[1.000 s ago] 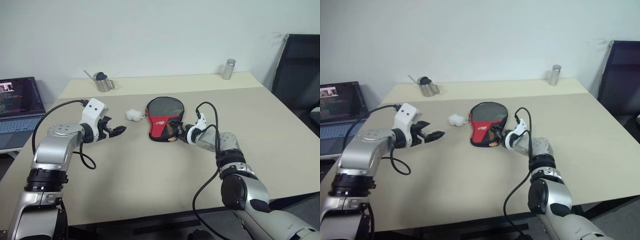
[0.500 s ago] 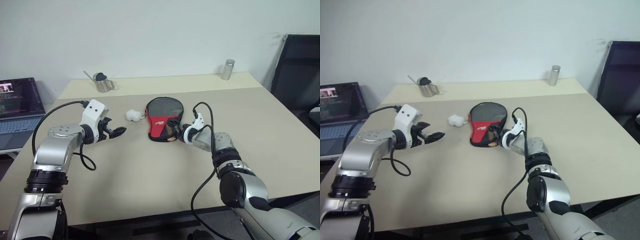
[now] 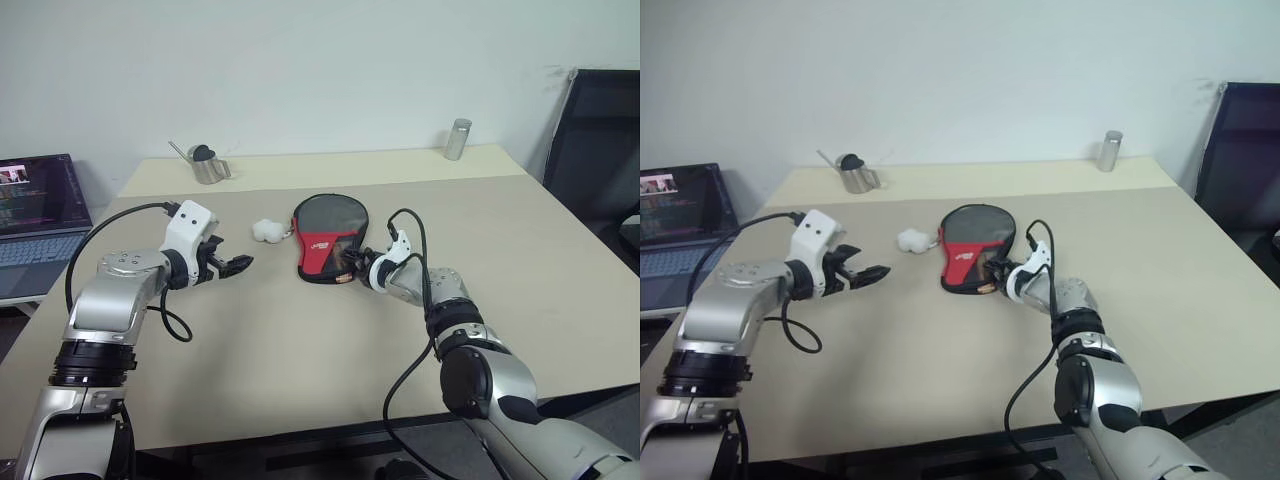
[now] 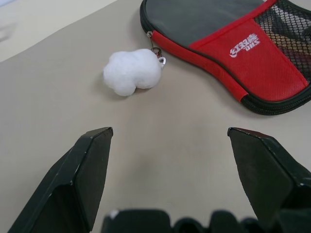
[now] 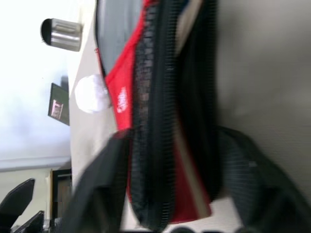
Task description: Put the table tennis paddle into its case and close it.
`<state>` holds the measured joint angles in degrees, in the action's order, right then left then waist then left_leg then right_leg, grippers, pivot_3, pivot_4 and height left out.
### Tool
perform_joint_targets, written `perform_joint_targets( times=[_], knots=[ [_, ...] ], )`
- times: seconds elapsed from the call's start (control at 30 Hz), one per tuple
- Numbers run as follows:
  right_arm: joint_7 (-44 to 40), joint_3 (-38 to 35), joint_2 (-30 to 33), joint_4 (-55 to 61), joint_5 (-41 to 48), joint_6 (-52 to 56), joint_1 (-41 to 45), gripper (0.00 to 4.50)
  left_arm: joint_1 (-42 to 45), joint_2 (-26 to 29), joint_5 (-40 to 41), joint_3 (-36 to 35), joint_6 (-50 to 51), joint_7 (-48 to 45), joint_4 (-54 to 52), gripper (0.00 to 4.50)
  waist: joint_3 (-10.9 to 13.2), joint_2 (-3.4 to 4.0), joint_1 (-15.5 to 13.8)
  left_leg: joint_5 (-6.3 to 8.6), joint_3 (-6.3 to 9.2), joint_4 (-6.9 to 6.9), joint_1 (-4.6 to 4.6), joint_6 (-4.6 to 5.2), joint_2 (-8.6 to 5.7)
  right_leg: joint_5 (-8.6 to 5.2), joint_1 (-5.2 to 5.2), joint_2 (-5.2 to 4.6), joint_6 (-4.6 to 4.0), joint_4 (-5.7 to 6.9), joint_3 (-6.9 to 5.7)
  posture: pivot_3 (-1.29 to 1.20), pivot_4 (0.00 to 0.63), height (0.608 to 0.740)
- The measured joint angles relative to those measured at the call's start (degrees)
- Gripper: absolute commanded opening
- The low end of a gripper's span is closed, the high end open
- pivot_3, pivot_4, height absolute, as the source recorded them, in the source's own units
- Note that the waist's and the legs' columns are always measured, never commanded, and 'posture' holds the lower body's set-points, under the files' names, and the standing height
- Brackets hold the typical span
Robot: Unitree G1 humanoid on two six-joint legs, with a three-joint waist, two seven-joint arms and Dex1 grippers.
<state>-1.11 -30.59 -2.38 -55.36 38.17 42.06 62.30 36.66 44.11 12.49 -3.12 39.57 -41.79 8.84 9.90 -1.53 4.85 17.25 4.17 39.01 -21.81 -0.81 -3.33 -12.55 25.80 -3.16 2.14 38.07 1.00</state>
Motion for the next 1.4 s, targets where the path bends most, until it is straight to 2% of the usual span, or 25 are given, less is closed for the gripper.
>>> perform_joint_targets(
  times=[0.17, 0.2, 0.6, 0.77, 1.03, 1.4],
  knots=[
    [-0.08, 0.24, 0.07, 0.63, 0.07, -0.17, -0.12, 0.15, 0.00, -0.04, -0.01, 0.05, -0.01, 0.02, 0.00, 4.16, 0.00, 0.00, 0.02, 0.00, -0.01, -0.02, 0.00, 0.00, 0.01, 0.00, 0.01, 0.00, 0.00, -0.02, 0.00, 0.00, 0.150, 0.740],
    [-0.09, 0.39, -0.01, 0.96, 0.12, -0.11, -0.11, 0.04, 0.00, -0.05, -0.01, 0.05, -0.02, 0.02, 0.00, 4.16, 0.00, 0.00, 0.02, 0.00, -0.01, -0.02, 0.01, 0.00, 0.01, 0.00, 0.00, 0.00, 0.00, -0.02, 0.00, 0.00, 0.150, 0.740],
    [-0.04, 0.72, -0.04, 1.87, 0.11, 0.27, -0.42, 0.04, 0.01, -0.33, -0.38, 0.42, -0.12, 0.11, 0.02, 4.16, 0.00, 0.00, -0.05, 0.00, 0.00, -0.02, 0.00, 0.00, 0.00, 0.00, 0.00, 0.00, 0.00, -0.01, 0.00, 0.00, 0.150, 0.740],
    [-0.02, 1.72, 0.23, 5.69, 0.11, 3.92, -2.02, 0.04, 0.02, -0.57, -0.49, 0.47, -0.13, 0.10, 0.03, 4.16, 0.00, 0.00, -0.07, 0.00, 0.01, -0.03, -0.03, 0.00, 0.01, 0.00, 0.01, 0.00, 0.00, -0.05, -0.02, 0.00, 0.150, 0.740],
    [-0.11, 5.36, 2.52, 26.68, 3.66, 24.03, -12.29, 0.04, 0.08, -0.58, -1.26, 0.51, -0.41, 0.05, 0.78, 4.16, 0.00, 0.00, -0.17, 0.01, 0.03, -0.07, -0.11, 0.01, 0.01, 0.00, 0.04, 0.00, 0.00, -0.11, -0.03, 0.00, 0.150, 0.740],
    [3.07, 3.73, 2.84, 54.47, 9.93, 48.34, -25.25, 0.04, 1.53, -0.98, -2.26, 1.74, -1.88, -0.48, 3.12, 4.16, 0.00, 0.00, -0.66, 0.10, 0.04, -0.06, -0.10, 0.18, 0.01, -0.01, 0.06, 0.00, 0.00, -0.08, -0.04, 0.00, 0.150, 0.740]
  ],
)
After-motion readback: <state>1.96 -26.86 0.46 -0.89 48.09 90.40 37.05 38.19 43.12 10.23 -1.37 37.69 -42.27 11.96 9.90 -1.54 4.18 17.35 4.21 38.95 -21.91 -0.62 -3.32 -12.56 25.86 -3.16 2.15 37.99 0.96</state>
